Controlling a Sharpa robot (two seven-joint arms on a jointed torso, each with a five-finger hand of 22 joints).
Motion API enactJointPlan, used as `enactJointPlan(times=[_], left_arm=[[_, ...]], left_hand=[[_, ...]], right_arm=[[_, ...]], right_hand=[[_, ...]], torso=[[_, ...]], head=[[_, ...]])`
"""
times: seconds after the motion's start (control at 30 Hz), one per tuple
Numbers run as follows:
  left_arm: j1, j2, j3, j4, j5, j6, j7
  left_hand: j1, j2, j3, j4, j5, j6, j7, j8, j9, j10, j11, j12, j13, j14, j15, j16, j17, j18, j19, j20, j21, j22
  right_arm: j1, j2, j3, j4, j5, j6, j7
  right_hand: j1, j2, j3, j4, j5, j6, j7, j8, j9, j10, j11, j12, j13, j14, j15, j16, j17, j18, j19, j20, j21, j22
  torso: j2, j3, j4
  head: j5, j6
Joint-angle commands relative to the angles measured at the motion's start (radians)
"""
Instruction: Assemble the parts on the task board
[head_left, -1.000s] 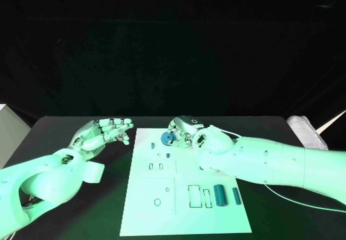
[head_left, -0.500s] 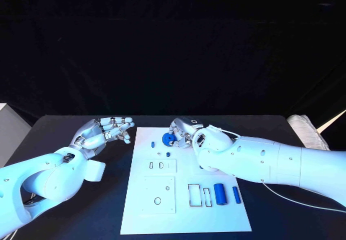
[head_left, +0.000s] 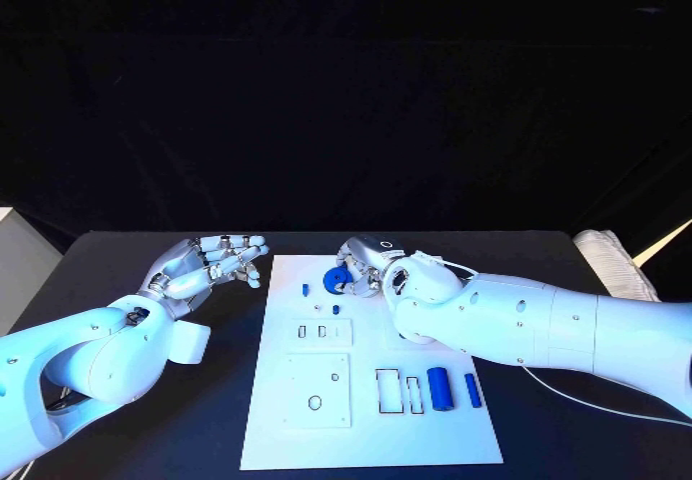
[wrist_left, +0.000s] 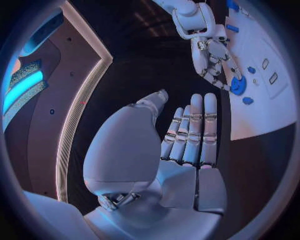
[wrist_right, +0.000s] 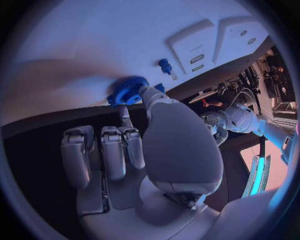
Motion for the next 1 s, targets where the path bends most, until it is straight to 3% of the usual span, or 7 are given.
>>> enactJointPlan(times=[0.03, 0.3, 0.53, 0.63, 0.77, 0.83, 1.0], left_arm=[[0.001, 0.001, 0.001, 0.002, 0.001, 0.017, 0.003], [0.001, -0.002, 0.001, 0.002, 0.001, 0.016, -0.003], [0.001, -0.003, 0.001, 0.003, 0.001, 0.015, -0.006], [0.001, -0.003, 0.001, 0.002, 0.001, 0.016, -0.006], [0.001, -0.003, 0.001, -0.002, 0.001, 0.016, -0.005], [0.001, -0.003, 0.001, -0.004, 0.001, 0.017, -0.005], [0.001, -0.003, 0.001, -0.01, 0.001, 0.018, -0.005]], left_hand=[[-0.008, 0.001, 0.004, 0.0, -0.005, -0.005, 0.007, -0.004, -0.002, -0.007, 0.0, -0.003, 0.0, -0.01, 0.0, 0.003, 0.0, 0.014, -0.005, -0.001, 0.003, 0.002], [-0.009, 0.002, 0.004, 0.001, -0.005, -0.006, 0.007, -0.004, -0.002, -0.008, 0.0, -0.003, 0.0, -0.01, 0.0, 0.004, 0.0, 0.014, -0.006, -0.001, 0.004, 0.002], [-0.01, 0.002, 0.004, 0.001, -0.005, -0.006, 0.008, -0.005, -0.002, -0.008, 0.0, -0.004, 0.0, -0.01, 0.0, 0.004, 0.0, 0.014, -0.006, -0.001, 0.005, 0.002], [-0.01, 0.002, 0.004, 0.001, -0.005, -0.006, 0.008, -0.005, -0.002, -0.008, 0.0, -0.004, 0.0, -0.01, 0.0, 0.004, 0.0, 0.014, -0.006, -0.001, 0.005, 0.002], [-0.011, 0.003, 0.005, 0.002, -0.005, -0.007, 0.008, -0.005, -0.002, -0.01, 0.0, -0.004, -0.001, -0.011, 0.0, 0.004, 0.0, 0.014, -0.007, 0.0, 0.005, 0.002], [-0.011, 0.003, 0.005, 0.002, -0.005, -0.007, 0.008, -0.005, -0.002, -0.01, 0.0, -0.004, -0.001, -0.011, 0.0, 0.004, 0.0, 0.014, -0.007, 0.0, 0.005, 0.002], [-0.011, 0.003, 0.005, 0.002, -0.005, -0.007, 0.008, -0.005, -0.002, -0.01, 0.0, -0.004, -0.001, -0.011, 0.0, 0.004, 0.0, 0.014, -0.007, 0.0, 0.005, 0.002]], right_arm=[[0.0, -0.002, 0.0, 0.002, 0.02, 0.019, 0.032], [-0.001, -0.018, -0.002, 0.018, 0.032, 0.035, 0.042], [-0.002, -0.034, -0.003, 0.029, 0.032, 0.033, 0.044], [-0.005, -0.046, -0.003, 0.039, 0.031, 0.001, 0.047], [-0.006, -0.08, -0.002, 0.063, 0.049, -0.098, 0.081], [-0.005, -0.114, 0.001, 0.09, 0.078, -0.156, 0.114], [0.01, -0.189, 0.005, 0.145, 0.153, -0.178, 0.16]], right_hand=[[-0.027, 0.007, -0.036, 0.002, -0.006, 0.003, 0.0, -0.005, -0.001, 0.094, 0.006, -0.004, 0.25, 0.106, 0.008, 0.004, 0.263, -0.006, 0.102, 0.009, 0.001, 0.26], [-0.044, 0.037, -0.056, 0.0, -0.008, 0.03, -0.001, -0.001, 0.003, 0.103, 0.005, 0.005, 0.26, 0.106, 0.007, 0.004, 0.263, -0.007, 0.105, 0.009, 0.004, 0.263], [-0.04, 0.056, -0.047, 0.0, -0.005, 0.061, -0.006, 0.009, 0.007, 0.105, 0.002, 0.007, 0.263, 0.106, 0.003, 0.004, 0.263, -0.007, 0.105, 0.007, 0.004, 0.263], [-0.04, 0.057, -0.046, -0.001, -0.004, 0.063, -0.006, 0.009, 0.008, 0.105, 0.001, 0.007, 0.263, 0.106, 0.003, 0.004, 0.263, -0.007, 0.105, 0.007, 0.004, 0.263], [-0.044, 0.041, -0.055, 0.0, -0.003, 0.052, -0.004, 0.0, 0.004, 0.105, 0.002, 0.007, 0.263, 0.106, 0.004, 0.004, 0.263, -0.007, 0.105, 0.006, 0.004, 0.263], [-0.044, 0.035, -0.061, 0.0, -0.007, 0.042, -0.001, -0.008, 0.001, 0.104, 0.004, 0.006, 0.262, 0.106, 0.005, 0.004, 0.263, -0.007, 0.105, 0.007, 0.004, 0.263], [-0.046, 0.032, -0.067, 0.001, -0.011, 0.037, 0.001, -0.012, 0.0, 0.099, 0.006, 0.001, 0.256, 0.106, 0.007, 0.004, 0.263, -0.004, 0.1, 0.008, -0.003, 0.255]], torso=[[0.0, -0.0012, 0.0017], [0.0, 0.0002, -0.0018], [0.001, 0.0006, -0.0002], [0.0, 0.0016, -0.0001], [-0.002, 0.0032, -0.0037], [-0.003, 0.0043, -0.0089], [-0.005, 0.007, -0.0144]], head=[[0.0, -0.001], [0.004, -0.003], [0.004, -0.004], [0.006, -0.003], [0.004, 0.0], [0.005, 0.001], [0.0, 0.004]])
